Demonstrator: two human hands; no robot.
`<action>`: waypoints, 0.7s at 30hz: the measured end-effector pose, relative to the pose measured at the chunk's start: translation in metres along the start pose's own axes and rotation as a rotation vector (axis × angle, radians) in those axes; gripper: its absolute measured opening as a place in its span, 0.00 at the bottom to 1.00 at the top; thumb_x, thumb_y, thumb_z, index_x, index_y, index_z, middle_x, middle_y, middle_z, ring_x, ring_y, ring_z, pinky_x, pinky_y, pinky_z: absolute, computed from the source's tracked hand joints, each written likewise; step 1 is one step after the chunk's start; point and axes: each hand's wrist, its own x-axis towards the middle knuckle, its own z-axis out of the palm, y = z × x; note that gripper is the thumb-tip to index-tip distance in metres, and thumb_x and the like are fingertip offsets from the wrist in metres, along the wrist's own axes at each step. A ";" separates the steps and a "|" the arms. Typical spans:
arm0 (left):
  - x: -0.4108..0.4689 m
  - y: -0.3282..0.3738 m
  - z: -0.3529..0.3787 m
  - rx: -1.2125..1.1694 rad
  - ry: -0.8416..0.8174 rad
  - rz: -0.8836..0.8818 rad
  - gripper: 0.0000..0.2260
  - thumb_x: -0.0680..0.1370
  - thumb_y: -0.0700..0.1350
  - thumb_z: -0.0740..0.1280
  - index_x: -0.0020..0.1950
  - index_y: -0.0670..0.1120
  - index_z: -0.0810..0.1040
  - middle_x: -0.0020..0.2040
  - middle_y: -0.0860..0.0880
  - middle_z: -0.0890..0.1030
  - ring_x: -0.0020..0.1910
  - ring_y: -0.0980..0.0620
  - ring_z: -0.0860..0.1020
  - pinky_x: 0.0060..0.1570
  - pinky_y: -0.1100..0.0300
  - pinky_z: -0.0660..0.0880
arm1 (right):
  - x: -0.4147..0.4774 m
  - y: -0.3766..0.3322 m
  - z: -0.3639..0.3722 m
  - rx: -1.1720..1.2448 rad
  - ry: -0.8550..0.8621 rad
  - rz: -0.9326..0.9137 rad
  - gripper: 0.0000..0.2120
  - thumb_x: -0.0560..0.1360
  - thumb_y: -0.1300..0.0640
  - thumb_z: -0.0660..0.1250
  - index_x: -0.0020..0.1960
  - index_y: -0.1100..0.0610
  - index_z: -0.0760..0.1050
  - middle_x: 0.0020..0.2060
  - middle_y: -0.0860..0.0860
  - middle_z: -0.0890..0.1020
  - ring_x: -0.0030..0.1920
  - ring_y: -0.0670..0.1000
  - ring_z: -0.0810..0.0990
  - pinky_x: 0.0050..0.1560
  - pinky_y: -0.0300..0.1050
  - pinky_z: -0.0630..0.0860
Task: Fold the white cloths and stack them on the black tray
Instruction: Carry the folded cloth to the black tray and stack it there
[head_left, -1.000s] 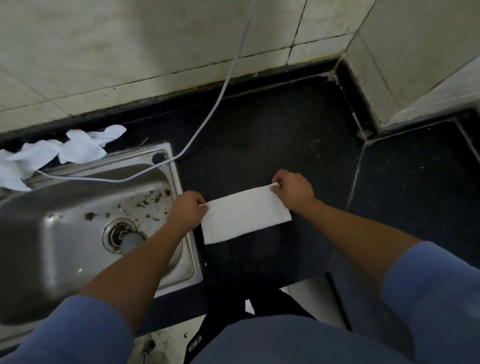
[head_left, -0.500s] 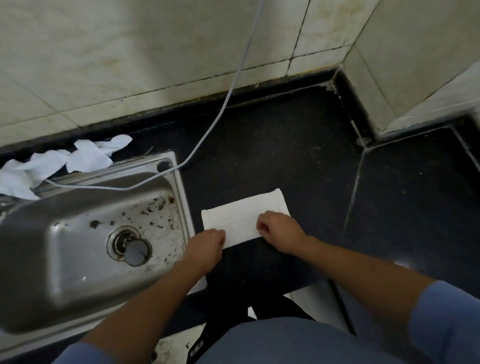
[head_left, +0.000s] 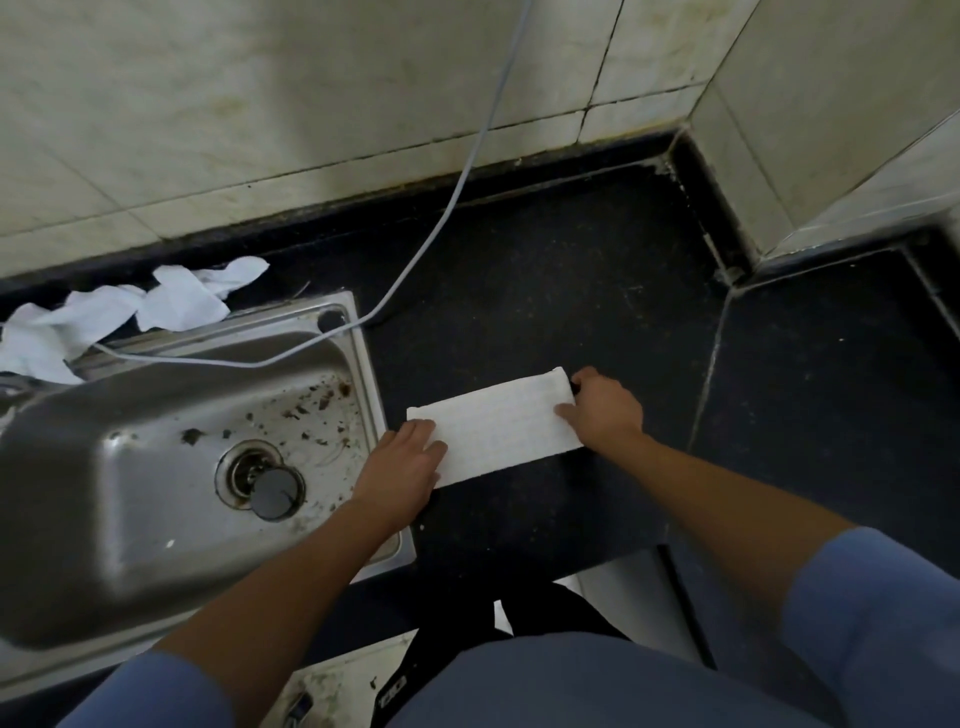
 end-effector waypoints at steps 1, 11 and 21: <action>0.002 0.001 0.000 0.001 -0.035 -0.015 0.18 0.70 0.45 0.73 0.59 0.44 0.78 0.66 0.39 0.73 0.63 0.40 0.73 0.58 0.49 0.73 | 0.001 -0.003 0.001 0.025 -0.018 0.044 0.19 0.73 0.49 0.69 0.61 0.55 0.72 0.56 0.54 0.79 0.54 0.56 0.79 0.48 0.48 0.75; 0.012 0.013 -0.004 -0.014 -0.137 -0.045 0.21 0.79 0.48 0.62 0.72 0.48 0.66 0.77 0.43 0.55 0.75 0.45 0.56 0.71 0.51 0.59 | -0.002 0.012 -0.035 0.769 -0.155 0.296 0.03 0.73 0.65 0.69 0.45 0.63 0.76 0.46 0.58 0.81 0.43 0.54 0.80 0.42 0.50 0.80; -0.036 -0.015 -0.010 -0.202 0.069 -0.193 0.14 0.69 0.42 0.75 0.53 0.42 0.81 0.58 0.40 0.77 0.56 0.40 0.77 0.52 0.49 0.76 | -0.041 -0.087 0.000 0.605 -0.306 -0.030 0.06 0.72 0.65 0.71 0.43 0.58 0.74 0.33 0.55 0.80 0.30 0.49 0.80 0.33 0.43 0.78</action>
